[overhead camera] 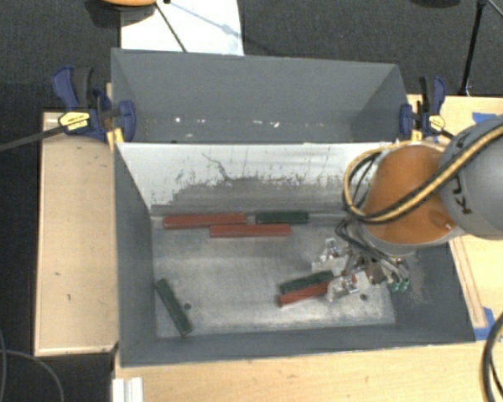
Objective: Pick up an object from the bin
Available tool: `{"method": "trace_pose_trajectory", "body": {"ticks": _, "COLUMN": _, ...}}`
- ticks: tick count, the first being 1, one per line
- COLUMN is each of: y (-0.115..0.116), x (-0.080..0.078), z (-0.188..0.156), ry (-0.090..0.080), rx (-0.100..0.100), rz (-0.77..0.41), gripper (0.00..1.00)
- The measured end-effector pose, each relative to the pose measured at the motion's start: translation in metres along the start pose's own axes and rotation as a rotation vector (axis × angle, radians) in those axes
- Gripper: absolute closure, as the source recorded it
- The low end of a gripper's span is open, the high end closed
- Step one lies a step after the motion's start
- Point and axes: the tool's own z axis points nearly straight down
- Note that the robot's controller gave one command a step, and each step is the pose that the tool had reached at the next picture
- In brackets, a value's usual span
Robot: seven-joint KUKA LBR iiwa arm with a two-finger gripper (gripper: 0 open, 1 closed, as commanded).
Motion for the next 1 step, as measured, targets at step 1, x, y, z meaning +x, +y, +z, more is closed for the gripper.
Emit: {"method": "trace_pose_trajectory", "body": {"ticks": 1, "y": 0.0, "x": 0.0, "z": 0.0, "ry": 0.0, "rx": 0.0, "rz": -0.001, "gripper": 1.0}}
